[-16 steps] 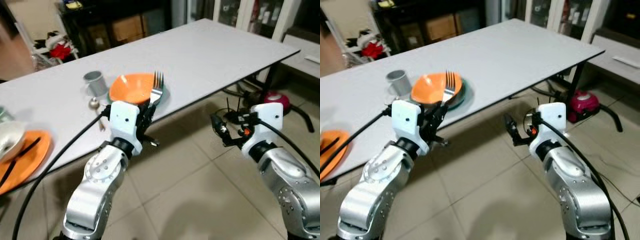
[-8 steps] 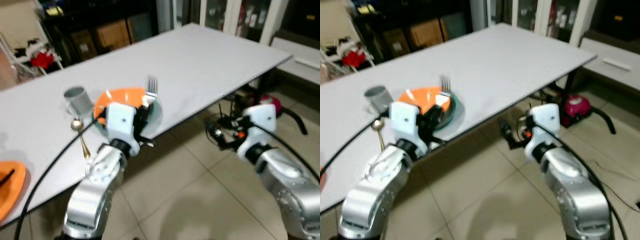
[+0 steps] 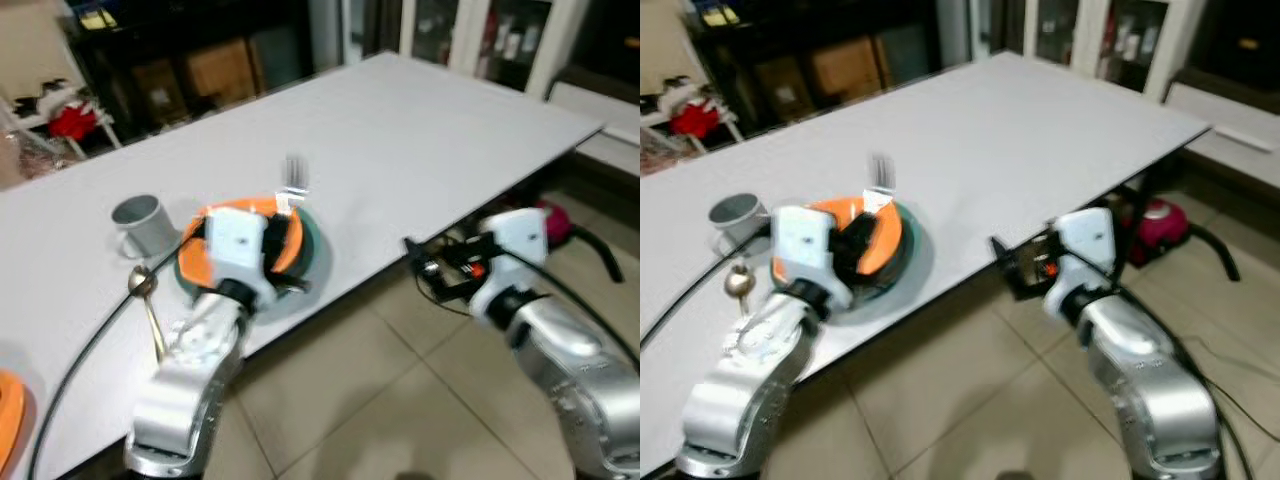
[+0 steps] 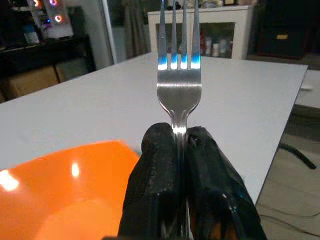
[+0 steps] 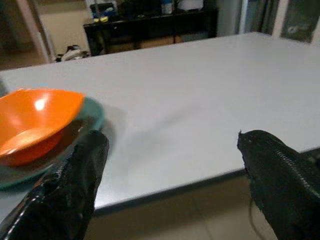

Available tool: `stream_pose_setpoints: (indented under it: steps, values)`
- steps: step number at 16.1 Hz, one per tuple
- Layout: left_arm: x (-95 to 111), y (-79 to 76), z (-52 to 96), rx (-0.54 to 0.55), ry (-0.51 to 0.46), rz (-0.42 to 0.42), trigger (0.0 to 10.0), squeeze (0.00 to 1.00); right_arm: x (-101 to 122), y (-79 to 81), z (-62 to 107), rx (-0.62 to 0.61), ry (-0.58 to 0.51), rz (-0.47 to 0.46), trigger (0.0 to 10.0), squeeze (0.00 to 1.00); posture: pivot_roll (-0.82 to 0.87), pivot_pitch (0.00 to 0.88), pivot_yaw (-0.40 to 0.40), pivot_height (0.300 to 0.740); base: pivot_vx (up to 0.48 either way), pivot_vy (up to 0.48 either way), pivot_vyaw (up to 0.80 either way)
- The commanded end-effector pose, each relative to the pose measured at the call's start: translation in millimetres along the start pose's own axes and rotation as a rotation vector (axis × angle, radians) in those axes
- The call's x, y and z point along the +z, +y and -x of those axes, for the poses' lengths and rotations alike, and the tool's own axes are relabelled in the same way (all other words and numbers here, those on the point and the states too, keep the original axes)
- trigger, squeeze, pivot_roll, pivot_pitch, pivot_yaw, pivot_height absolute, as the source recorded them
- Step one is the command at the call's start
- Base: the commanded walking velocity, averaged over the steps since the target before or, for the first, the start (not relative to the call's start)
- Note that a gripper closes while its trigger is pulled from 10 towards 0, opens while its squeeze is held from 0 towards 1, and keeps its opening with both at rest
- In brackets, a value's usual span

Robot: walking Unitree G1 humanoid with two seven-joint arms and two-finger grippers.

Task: Setting the table

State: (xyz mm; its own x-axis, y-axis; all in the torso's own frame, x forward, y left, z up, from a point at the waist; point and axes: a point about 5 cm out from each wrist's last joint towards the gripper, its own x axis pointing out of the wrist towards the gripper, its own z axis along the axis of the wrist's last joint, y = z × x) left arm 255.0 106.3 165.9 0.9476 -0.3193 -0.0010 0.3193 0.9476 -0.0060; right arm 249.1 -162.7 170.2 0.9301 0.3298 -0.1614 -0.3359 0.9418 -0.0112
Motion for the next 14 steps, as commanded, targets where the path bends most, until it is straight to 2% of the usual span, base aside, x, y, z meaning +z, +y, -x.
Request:
stream_pose_setpoints:
  steps: [1, 3, 6, 9, 14]
  values:
    - [2, 11.2, 3.9, 0.05, -0.001, -0.016, 10.0, 0.0, 4, 8.1, -3.1, 0.042, -0.019, -0.005, 10.0, 0.0, -0.11, 0.013, 0.087, 0.74, 0.345, 0.0, 0.0]
    - [3, 14.2, 6.6, 0.09, -0.015, -0.002, 10.0, 0.0, 6, 8.8, -5.3, 0.048, -0.03, -0.001, 10.0, 0.0, -0.11, 0.013, 0.078, 0.74, 0.283, 0.0, 0.0]
    - [7, 16.4, 11.7, 0.124, -0.036, 0.016, 10.0, 0.0, 10, 9.7, -8.6, 0.055, -0.044, 0.005, 10.0, 0.0, -0.1, 0.014, 0.065, 0.74, 0.0, 0.0, 0.0]
    - [8, 19.7, 14.7, 0.174, -0.042, 0.018, 10.0, 0.0, 13, 11.3, -12.7, 0.073, -0.049, 0.052, 10.0, 0.0, -0.1, 0.014, 0.057, 0.74, 0.0, 0.0, 0.0]
    - [7, 20.5, 15.4, 0.201, -0.033, 0.024, 10.0, 0.0, 15, 9.7, -16.4, 0.061, -0.055, 0.06, 10.0, 0.0, -0.09, 0.013, 0.055, 0.74, 0.0, -0.447, 0.74]
